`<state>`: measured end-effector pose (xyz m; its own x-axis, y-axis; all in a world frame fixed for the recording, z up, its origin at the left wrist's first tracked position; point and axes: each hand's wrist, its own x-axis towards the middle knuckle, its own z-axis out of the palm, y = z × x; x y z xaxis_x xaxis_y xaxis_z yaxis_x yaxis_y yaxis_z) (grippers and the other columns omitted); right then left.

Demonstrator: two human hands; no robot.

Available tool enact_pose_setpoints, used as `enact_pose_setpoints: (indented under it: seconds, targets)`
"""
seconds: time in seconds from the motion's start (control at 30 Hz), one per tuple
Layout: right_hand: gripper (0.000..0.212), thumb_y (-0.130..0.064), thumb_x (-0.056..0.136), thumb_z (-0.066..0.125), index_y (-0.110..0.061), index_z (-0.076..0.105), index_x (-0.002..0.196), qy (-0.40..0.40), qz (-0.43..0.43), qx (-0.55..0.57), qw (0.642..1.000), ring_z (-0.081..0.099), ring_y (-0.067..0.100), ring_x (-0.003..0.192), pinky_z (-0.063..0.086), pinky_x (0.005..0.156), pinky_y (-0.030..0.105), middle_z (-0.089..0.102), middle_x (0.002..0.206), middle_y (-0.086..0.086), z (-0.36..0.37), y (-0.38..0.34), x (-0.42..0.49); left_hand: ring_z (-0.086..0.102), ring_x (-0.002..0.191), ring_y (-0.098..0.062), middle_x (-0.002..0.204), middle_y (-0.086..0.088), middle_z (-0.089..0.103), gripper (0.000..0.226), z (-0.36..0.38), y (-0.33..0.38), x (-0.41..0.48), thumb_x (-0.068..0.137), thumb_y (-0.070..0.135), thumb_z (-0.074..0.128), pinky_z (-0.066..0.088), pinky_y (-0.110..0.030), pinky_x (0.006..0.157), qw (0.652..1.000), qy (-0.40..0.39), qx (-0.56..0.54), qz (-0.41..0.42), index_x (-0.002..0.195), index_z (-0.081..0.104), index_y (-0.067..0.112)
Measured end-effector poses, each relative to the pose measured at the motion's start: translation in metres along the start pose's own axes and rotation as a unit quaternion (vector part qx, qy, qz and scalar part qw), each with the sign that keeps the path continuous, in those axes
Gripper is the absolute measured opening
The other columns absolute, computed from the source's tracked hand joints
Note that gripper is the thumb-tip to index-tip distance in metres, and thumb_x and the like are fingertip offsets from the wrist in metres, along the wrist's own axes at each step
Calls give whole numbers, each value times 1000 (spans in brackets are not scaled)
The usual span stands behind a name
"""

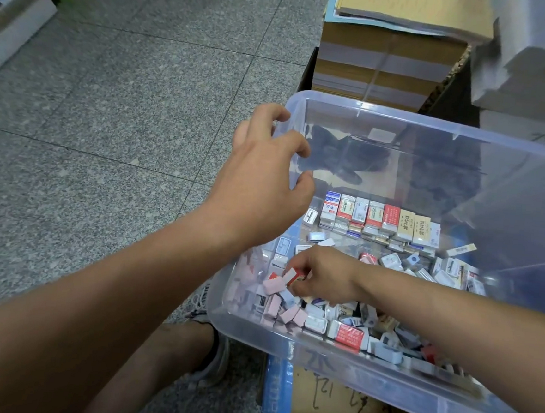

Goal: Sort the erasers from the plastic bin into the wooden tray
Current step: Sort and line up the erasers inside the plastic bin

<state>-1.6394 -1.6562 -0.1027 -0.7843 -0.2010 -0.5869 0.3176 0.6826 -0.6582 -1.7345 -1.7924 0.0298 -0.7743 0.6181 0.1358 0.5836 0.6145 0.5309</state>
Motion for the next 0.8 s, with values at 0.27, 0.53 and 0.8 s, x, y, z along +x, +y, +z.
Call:
enact_pose_setpoints:
  seconds: [0.27,0.53,0.8]
  targets:
    - [32,-42,91,72,-18,69,111,-32,0,-70,997,67,21,84,55,80,37,72,95,3,-1,-5,-1,32,135,-19,148,1,32,21,1,-1,0,94,31,64,33,-26,95,1000,5,1,2,112,65,21]
    - [18,-37,94,69,-22,71,104,-21,-3,-38,999,69,21,82,58,79,38,74,94,1,2,-6,-7,32,134,-18,149,2,31,21,1,0,0,94,31,64,32,-26,96,1000,3,5,0,113,65,21]
    - [24,-32,98,60,-29,62,122,-71,-11,-117,990,69,16,90,56,86,34,71,104,-10,-4,-12,-5,32,135,-18,149,1,31,22,1,-1,0,94,32,63,33,-27,97,1000,2,9,2,113,65,22]
